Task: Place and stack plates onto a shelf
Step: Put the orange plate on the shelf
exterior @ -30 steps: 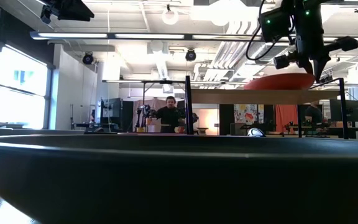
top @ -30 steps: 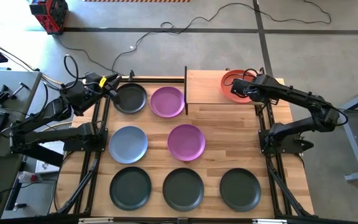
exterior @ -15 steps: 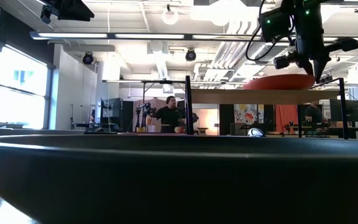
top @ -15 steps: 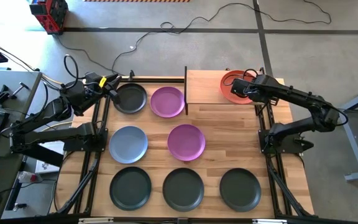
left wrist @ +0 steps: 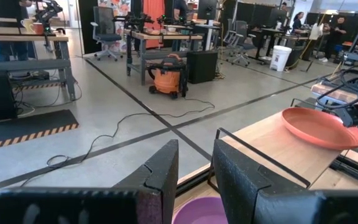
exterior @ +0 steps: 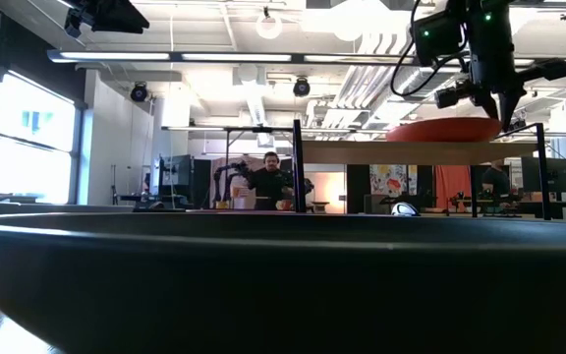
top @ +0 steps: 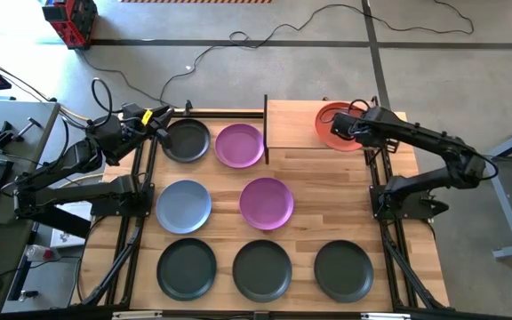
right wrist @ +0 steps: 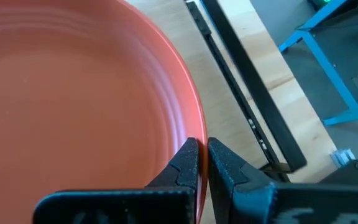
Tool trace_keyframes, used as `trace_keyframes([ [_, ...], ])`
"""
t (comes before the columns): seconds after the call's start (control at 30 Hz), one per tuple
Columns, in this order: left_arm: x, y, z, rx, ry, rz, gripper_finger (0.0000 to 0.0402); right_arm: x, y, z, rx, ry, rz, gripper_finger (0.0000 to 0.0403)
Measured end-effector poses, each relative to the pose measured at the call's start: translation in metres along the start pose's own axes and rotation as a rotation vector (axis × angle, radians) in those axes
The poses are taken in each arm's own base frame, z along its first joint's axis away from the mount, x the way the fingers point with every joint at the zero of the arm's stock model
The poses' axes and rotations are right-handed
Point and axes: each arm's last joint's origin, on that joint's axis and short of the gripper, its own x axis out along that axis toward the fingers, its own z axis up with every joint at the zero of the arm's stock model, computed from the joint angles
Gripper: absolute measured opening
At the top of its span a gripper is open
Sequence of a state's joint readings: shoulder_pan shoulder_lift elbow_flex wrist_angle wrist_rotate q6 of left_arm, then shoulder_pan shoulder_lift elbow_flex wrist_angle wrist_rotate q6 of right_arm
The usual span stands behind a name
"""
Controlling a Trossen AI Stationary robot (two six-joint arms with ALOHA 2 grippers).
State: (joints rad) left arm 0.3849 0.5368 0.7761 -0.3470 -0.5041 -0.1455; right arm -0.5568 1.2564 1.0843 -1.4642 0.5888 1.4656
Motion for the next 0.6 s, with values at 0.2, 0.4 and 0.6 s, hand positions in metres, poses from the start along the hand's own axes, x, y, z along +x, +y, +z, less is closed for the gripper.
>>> trace_keyframes([
  [0.2, 0.0000, 0.0000, 0.0000, -0.001, 0.000, 0.000, 0.0090, -0.0037, -0.0075, 0.0010, 0.084, 0.018, 0.010, 0.0001],
  [0.4, 0.0000, 0.0000, 0.0000, -0.036, 0.000, 0.000, 0.0090, -0.0048, -0.0092, 0.0017, 0.117, 0.013, 0.019, 0.0001],
  [0.6, 0.0000, 0.0000, 0.0001, -0.036, 0.000, 0.000, 0.0090, -0.0045, -0.0093, 0.0017, 0.119, 0.031, 0.018, 0.0001],
])
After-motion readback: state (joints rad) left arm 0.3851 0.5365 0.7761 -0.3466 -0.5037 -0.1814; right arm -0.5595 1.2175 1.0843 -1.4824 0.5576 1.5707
